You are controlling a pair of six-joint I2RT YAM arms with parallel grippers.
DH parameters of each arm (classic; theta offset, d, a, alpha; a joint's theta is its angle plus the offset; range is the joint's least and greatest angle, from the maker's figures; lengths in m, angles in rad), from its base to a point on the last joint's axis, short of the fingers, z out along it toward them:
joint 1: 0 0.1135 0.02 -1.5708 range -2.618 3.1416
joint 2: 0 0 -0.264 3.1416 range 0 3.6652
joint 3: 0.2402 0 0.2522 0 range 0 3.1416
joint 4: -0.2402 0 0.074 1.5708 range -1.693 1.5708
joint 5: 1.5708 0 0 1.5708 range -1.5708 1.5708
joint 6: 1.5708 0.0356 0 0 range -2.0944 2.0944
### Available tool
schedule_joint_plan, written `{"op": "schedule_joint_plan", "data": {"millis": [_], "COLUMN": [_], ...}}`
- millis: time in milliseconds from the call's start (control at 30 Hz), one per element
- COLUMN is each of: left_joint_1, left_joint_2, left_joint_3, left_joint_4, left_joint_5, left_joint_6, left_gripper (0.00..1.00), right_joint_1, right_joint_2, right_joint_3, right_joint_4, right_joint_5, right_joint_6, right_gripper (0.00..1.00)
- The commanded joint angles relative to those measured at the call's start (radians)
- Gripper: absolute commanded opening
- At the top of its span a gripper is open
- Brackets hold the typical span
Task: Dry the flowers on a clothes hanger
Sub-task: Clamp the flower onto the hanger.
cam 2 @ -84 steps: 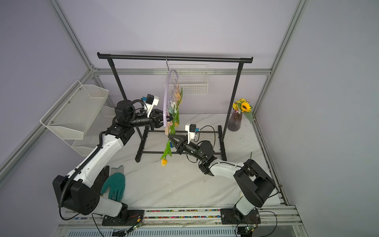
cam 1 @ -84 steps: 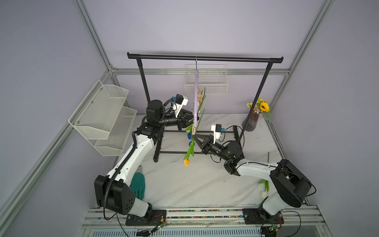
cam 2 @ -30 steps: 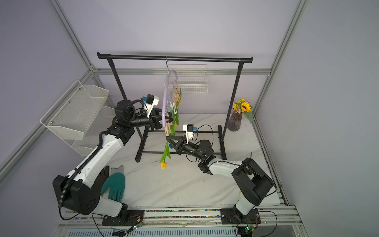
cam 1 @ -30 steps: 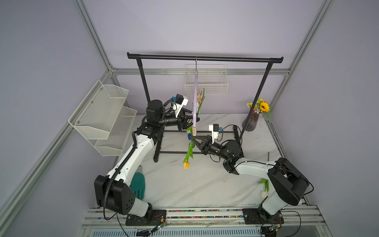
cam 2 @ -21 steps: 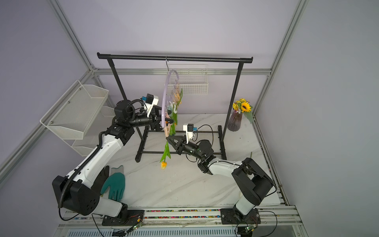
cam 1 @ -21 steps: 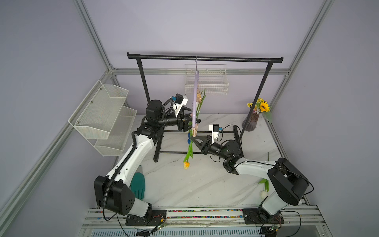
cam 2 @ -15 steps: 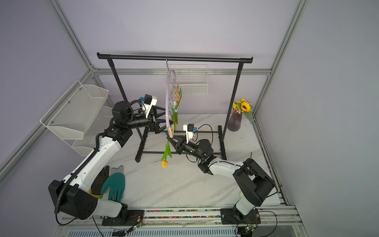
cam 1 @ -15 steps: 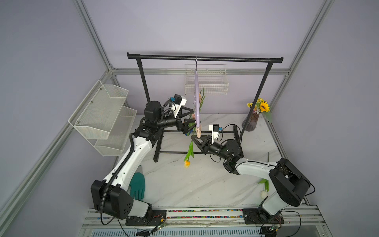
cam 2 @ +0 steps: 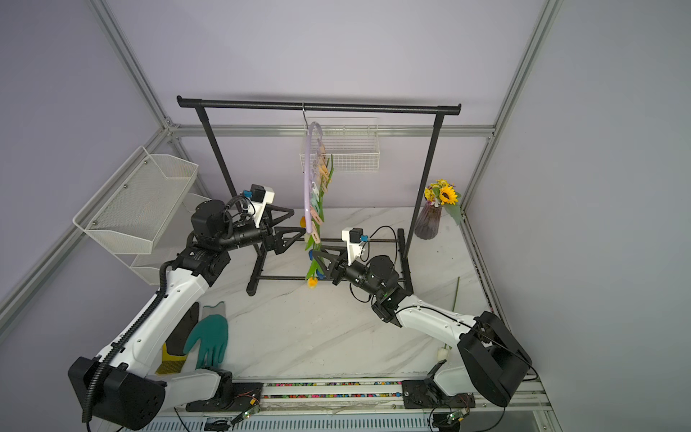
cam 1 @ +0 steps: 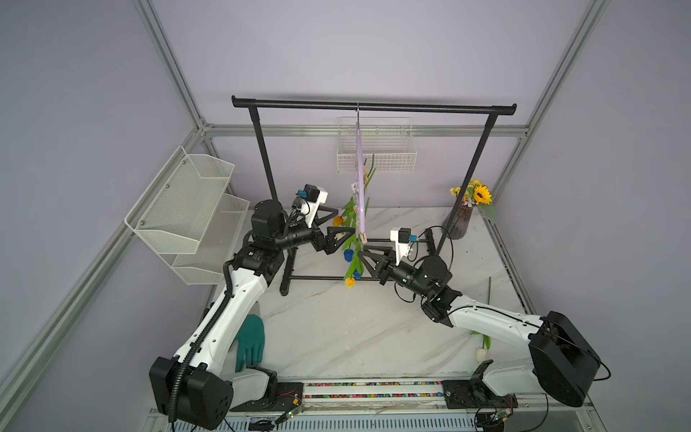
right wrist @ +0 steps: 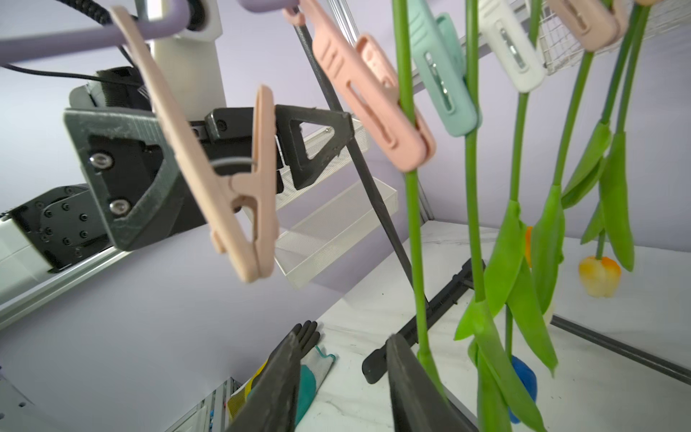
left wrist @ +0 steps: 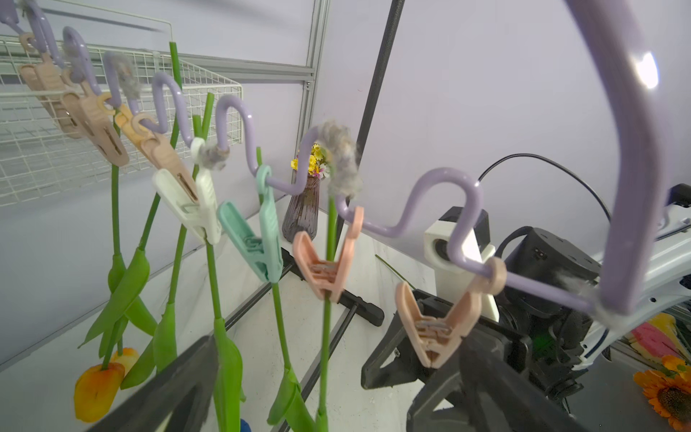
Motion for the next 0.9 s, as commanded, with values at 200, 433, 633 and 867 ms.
{"op": "schedule_joint_plan", "data": {"millis": [200,433,633,867], "left_joint_1": [0.011,0.012,0.012,0.012], "left_joint_2": [-0.106,-0.186,-0.249,-0.296], "left_joint_3": [-0.107,-0.141,-0.205,-0.267], "left_joint_4": [-0.036,-0.197,-0.291,-0.324], "left_joint_5": [-0.131,-0.391,-0.504,-0.597], "left_joint_6": [-0.039,-0.127,-0.136,-0.164], "left_gripper": [1.00,1.00,1.00,1.00], "right_joint_1": [-0.003,-0.003,-0.003,-0.005], "right_joint_2": [-0.147,-0.278,-0.410,-0.492], "right_joint_3": [-0.057,-0.114,-0.167,-0.204], "right_joint_4": [-0.222,-0.405,-0.588,-0.737], "right_joint_5": [0.110,0.248,0.417,0.668], "right_joint_6": [-0.102,-0.092,-0.077,-0.027], "right_gripper": [0.42,0.42,0.42,0.42]}}
